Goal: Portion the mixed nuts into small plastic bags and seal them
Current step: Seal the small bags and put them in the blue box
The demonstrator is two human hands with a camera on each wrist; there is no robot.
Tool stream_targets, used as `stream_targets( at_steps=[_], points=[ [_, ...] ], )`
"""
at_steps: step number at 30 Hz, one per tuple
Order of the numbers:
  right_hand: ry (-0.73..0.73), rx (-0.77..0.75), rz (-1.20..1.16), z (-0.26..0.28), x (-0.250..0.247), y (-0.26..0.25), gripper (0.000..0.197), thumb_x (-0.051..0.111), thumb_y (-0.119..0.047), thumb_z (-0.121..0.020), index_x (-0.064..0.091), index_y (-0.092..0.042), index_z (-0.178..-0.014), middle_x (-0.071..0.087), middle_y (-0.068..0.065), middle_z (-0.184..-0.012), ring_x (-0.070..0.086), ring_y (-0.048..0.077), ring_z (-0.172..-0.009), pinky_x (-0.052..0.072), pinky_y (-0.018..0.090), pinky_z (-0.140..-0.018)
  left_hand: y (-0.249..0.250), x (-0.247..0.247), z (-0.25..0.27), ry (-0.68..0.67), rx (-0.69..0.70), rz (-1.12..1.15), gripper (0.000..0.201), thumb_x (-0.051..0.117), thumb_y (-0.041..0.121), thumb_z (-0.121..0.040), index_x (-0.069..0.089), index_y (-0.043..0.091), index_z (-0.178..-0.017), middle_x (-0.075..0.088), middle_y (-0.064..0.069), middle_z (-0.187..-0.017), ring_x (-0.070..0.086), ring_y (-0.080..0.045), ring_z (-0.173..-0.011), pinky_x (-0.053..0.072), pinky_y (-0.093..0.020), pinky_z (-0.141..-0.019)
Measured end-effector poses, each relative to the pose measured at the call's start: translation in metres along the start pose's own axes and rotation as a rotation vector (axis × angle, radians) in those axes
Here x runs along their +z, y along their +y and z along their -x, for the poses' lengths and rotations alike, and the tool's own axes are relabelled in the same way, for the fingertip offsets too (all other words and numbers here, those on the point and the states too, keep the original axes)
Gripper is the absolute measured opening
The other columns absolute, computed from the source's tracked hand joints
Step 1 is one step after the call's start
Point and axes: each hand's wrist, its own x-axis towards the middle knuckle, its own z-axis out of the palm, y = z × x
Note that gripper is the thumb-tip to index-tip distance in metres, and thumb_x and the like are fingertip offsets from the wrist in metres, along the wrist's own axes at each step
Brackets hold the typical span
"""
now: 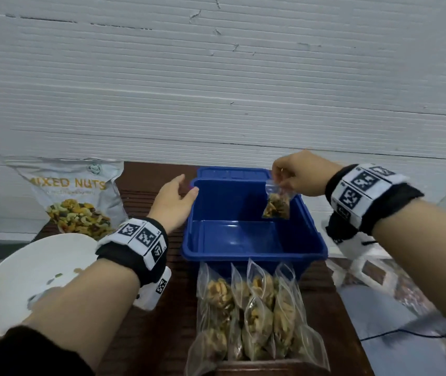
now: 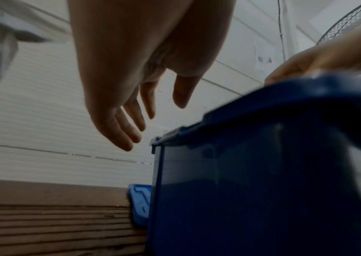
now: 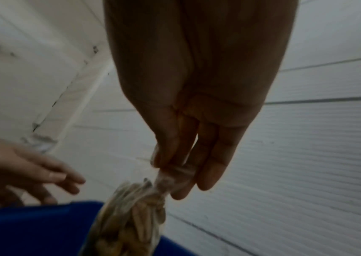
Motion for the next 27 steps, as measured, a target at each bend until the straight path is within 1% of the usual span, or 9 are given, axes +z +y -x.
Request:
stream_targets(
  at_steps=[2, 5, 9, 11, 14, 17, 21, 24, 27],
  points=[
    [-0.070, -0.001, 0.081, -0.020, 0.013, 0.004, 0.016, 0.057, -0.002, -0.088, 0.062, -0.015, -0.095, 0.061, 0.001, -0.092, 0.056, 0.020, -0.089, 0.037, 0.023, -0.069, -0.006, 0.007, -0.008, -0.049, 0.010, -0.019, 0.061, 0.048, 0.031, -0.099, 0.022, 0.017, -0.152, 0.029, -0.005, -0.155, 0.035, -0.023, -0.138, 0.031, -0.038, -0.113],
    [-0.194, 0.016, 0.176, -0.043, 0.030, 0.010, 0.021, 0.055, -0.004, -0.088, 0.066, -0.010, -0.104, 0.066, 0.004, -0.108, 0.053, 0.017, -0.091, 0.035, 0.021, -0.071, -0.015, 0.016, -0.015, -0.048, 0.067, -0.057, 0.055, 0.044, 0.020, -0.102, 0.022, 0.012, -0.152, 0.029, -0.005, -0.154, 0.028, -0.018, -0.141, 0.020, -0.019, -0.107],
    [-0.304, 0.018, 0.277, -0.066, 0.041, 0.016, 0.022, 0.056, -0.006, -0.088, 0.068, -0.012, -0.105, 0.067, 0.006, -0.111, 0.049, 0.014, -0.085, 0.036, 0.018, -0.055, -0.021, 0.018, -0.018, -0.030, 0.083, -0.062, 0.055, 0.041, 0.019, -0.102, 0.020, 0.012, -0.152, 0.026, -0.003, -0.155, 0.022, -0.014, -0.142, 0.016, -0.013, -0.103],
    [-0.326, 0.019, 0.292, -0.074, 0.043, 0.019, 0.021, 0.058, -0.004, -0.086, 0.068, -0.012, -0.103, 0.068, 0.007, -0.109, 0.050, 0.015, -0.084, 0.038, 0.022, -0.061, -0.022, 0.019, -0.020, -0.024, 0.090, -0.070, 0.054, 0.042, 0.018, -0.102, 0.021, 0.011, -0.152, 0.026, -0.004, -0.154, 0.023, -0.014, -0.141, 0.014, -0.010, -0.100],
    [-0.362, 0.022, 0.275, -0.083, 0.044, 0.023, 0.022, 0.059, 0.001, -0.082, 0.069, -0.014, -0.095, 0.070, 0.009, -0.105, 0.054, 0.017, -0.082, 0.043, 0.024, -0.071, -0.022, 0.018, -0.020, -0.023, 0.095, -0.087, 0.055, 0.043, 0.018, -0.101, 0.022, 0.011, -0.152, 0.028, -0.005, -0.152, 0.026, -0.015, -0.140, 0.018, -0.016, -0.105],
    [-0.330, -0.010, 0.336, -0.086, 0.049, 0.021, 0.023, 0.058, 0.003, -0.079, 0.069, -0.016, -0.087, 0.071, 0.009, -0.102, 0.059, 0.022, -0.082, 0.044, 0.025, -0.069, -0.022, 0.018, -0.021, -0.032, 0.090, -0.083, 0.055, 0.043, 0.019, -0.101, 0.022, 0.012, -0.152, 0.028, -0.004, -0.151, 0.028, -0.014, -0.139, 0.019, -0.017, -0.104],
    [-0.252, 0.009, 0.542, -0.085, 0.059, 0.016, 0.024, 0.059, -0.009, -0.085, 0.070, -0.007, -0.106, 0.066, 0.012, -0.105, 0.049, 0.024, -0.075, 0.033, 0.022, -0.054, -0.024, 0.017, -0.020, -0.045, 0.081, -0.065, 0.056, 0.043, 0.021, -0.102, 0.020, 0.014, -0.153, 0.027, -0.002, -0.152, 0.028, -0.013, -0.138, 0.018, -0.015, -0.100],
    [-0.220, -0.003, 0.615, -0.085, 0.065, 0.019, 0.023, 0.057, -0.022, -0.091, 0.066, -0.012, -0.110, 0.061, 0.011, -0.106, 0.054, 0.029, -0.081, 0.040, 0.027, -0.062, -0.024, 0.017, -0.019, -0.046, 0.074, -0.053, 0.056, 0.042, 0.022, -0.102, 0.020, 0.015, -0.153, 0.027, -0.002, -0.152, 0.029, -0.012, -0.137, 0.019, -0.015, -0.099],
    [-0.179, -0.014, 0.627, -0.081, 0.066, 0.019, 0.023, 0.056, -0.022, -0.092, 0.065, -0.011, -0.110, 0.060, 0.012, -0.109, 0.058, 0.031, -0.086, 0.043, 0.029, -0.066, -0.024, 0.017, -0.019, -0.050, 0.065, -0.048, 0.056, 0.043, 0.023, -0.102, 0.020, 0.016, -0.153, 0.027, -0.001, -0.152, 0.030, -0.013, -0.137, 0.020, -0.016, -0.100]
  ],
)
